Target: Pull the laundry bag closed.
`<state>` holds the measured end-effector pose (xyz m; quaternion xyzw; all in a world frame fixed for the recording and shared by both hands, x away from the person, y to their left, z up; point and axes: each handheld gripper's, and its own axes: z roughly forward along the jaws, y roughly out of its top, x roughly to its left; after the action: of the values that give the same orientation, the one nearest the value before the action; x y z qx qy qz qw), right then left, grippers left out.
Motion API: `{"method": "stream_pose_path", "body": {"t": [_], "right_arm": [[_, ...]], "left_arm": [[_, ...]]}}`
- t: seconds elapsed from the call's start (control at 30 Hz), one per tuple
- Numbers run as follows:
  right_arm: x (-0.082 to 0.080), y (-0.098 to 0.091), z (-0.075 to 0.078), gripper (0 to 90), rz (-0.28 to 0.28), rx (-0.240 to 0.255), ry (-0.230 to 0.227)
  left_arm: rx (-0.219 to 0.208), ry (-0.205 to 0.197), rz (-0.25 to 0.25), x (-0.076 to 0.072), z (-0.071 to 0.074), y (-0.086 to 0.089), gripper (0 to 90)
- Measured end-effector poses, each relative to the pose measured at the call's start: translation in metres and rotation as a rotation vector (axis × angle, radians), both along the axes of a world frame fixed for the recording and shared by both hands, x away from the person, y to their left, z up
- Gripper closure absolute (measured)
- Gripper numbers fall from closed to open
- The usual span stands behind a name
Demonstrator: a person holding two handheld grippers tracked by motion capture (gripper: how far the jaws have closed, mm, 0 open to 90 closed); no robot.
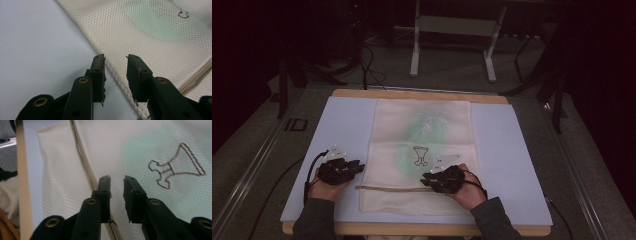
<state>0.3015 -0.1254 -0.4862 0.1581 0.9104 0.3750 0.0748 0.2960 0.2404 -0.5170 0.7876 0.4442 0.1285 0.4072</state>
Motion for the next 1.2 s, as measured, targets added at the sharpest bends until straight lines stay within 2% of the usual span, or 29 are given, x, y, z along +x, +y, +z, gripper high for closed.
{"method": "stream_pose_path", "body": {"t": [0.23,0.43,0.77,0.97,1.2], "right_arm": [[-0.001,0.022,0.003,75.5,0.041,0.0,-0.002],[0.002,0.038,0.003,74.4,0.036,0.001,-0.009],[0.002,0.057,0.003,74.7,0.065,0.001,-0.007],[0.003,0.067,0.0,76.3,0.075,-0.015,0.006],[0.006,0.076,-0.003,77.0,0.1,-0.014,0.05]], "left_arm": [[0.008,-0.014,-0.017,0.003,0.001,0.002,67.2],[0.008,-0.013,-0.025,0.005,0.001,0.001,67.4],[0.004,-0.011,-0.036,0.004,0.001,-0.001,67.4],[0.007,-0.009,-0.044,0.004,0.001,-0.002,67.4],[0.008,-0.007,-0.042,0.005,0.0,-0.001,67.6]]}}
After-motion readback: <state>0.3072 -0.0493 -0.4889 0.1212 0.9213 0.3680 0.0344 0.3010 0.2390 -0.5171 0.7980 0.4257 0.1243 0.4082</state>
